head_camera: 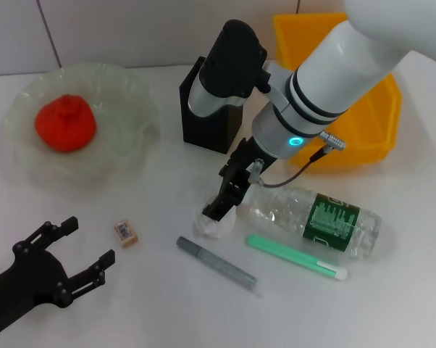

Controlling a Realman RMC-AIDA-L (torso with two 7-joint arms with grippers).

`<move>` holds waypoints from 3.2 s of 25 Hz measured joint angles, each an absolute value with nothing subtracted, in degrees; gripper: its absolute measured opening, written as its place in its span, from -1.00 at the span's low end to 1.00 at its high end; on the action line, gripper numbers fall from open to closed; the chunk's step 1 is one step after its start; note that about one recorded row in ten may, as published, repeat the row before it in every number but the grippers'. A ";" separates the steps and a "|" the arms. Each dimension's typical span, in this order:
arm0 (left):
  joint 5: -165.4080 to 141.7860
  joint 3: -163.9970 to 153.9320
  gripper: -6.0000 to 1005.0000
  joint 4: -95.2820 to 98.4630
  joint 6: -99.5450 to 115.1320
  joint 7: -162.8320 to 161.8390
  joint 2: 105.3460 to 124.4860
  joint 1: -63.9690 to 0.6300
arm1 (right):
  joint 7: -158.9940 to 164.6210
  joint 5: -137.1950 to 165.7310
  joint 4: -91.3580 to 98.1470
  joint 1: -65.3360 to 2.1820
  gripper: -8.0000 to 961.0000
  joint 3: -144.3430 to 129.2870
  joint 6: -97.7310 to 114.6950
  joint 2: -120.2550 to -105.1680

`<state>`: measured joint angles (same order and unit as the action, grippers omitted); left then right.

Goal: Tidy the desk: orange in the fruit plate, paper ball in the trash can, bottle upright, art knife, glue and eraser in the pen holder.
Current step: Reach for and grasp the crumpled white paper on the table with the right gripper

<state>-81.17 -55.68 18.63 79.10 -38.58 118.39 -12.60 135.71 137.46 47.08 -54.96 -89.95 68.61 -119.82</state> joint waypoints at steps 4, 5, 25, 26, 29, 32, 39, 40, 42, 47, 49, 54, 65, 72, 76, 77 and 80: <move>-80.99 -55.54 0.72 18.64 79.14 -38.58 118.43 -12.73 | 135.59 137.08 46.54 -55.10 0.62 -90.39 68.54 -119.88; -80.99 -55.54 0.72 18.64 79.14 -38.58 118.43 -12.73 | 135.59 137.08 46.54 -55.10 0.61 -90.39 68.54 -119.88; -80.94 -55.50 0.72 18.99 79.55 -38.58 118.38 -12.36 | 136.37 134.50 57.18 -51.00 -0.38 -84.33 74.14 -119.30; -80.94 -55.50 0.72 18.99 79.55 -38.58 118.38 -12.36 | 136.38 134.54 58.39 -50.48 -0.39 -83.08 74.98 -119.28; -81.06 -55.56 0.72 19.01 79.55 -38.57 118.39 -12.54 | 136.23 134.63 59.62 -49.42 -0.43 -81.36 75.95 -119.21; -81.16 -55.52 0.72 18.86 79.55 -38.53 118.39 -12.69 | 135.99 134.81 59.73 -48.68 -0.32 -81.35 75.58 -119.20; -81.12 -55.79 0.72 18.73 79.54 -38.49 118.40 -12.92 | 136.45 134.80 54.72 -51.40 -0.04 -84.02 74.27 -119.35; -81.12 -55.79 0.72 18.73 79.54 -38.49 118.40 -12.92 | 136.45 134.80 54.72 -51.40 0.05 -84.02 74.27 -119.35; -81.12 -55.81 0.72 18.68 79.54 -38.50 118.46 -12.92 | 136.80 134.89 52.29 -52.55 0.23 -85.33 73.14 -119.44; -81.03 -55.81 0.72 18.64 79.54 -38.49 118.47 -12.97 | 139.34 137.67 51.08 -53.39 0.53 -87.86 71.37 -119.57; -81.03 -55.81 0.72 18.63 79.54 -38.49 118.48 -13.06 | 139.50 137.88 50.95 -53.52 0.61 -88.28 71.26 -119.61; -81.05 -55.81 0.72 18.63 79.53 -38.49 118.47 -13.10 | 139.52 137.35 50.38 -53.98 0.75 -88.51 70.75 -119.73; -81.08 -55.81 0.72 18.63 79.54 -38.49 118.48 -13.10 | 139.50 136.11 43.77 -57.06 0.65 -91.70 67.70 -119.93; -81.07 -55.75 0.72 18.63 79.54 -38.49 118.48 -13.10 | 139.77 135.71 43.20 -57.58 0.58 -93.42 67.14 -119.93; -81.02 -55.81 0.72 18.63 79.54 -38.49 118.47 -13.10 | 139.82 135.68 43.00 -57.80 0.48 -93.72 67.14 -119.92; -81.02 -55.81 0.72 18.63 79.54 -38.49 118.47 -13.10 | 139.84 135.68 43.17 -57.68 0.44 -93.68 67.14 -119.91; -81.01 -55.81 0.72 18.63 79.54 -38.49 118.48 -13.10 | 139.91 135.66 43.52 -57.45 0.32 -93.32 67.17 -119.89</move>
<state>-81.01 -55.81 18.63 79.54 -38.49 118.48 -13.10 139.91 135.66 43.52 -57.45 -93.32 67.17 -119.89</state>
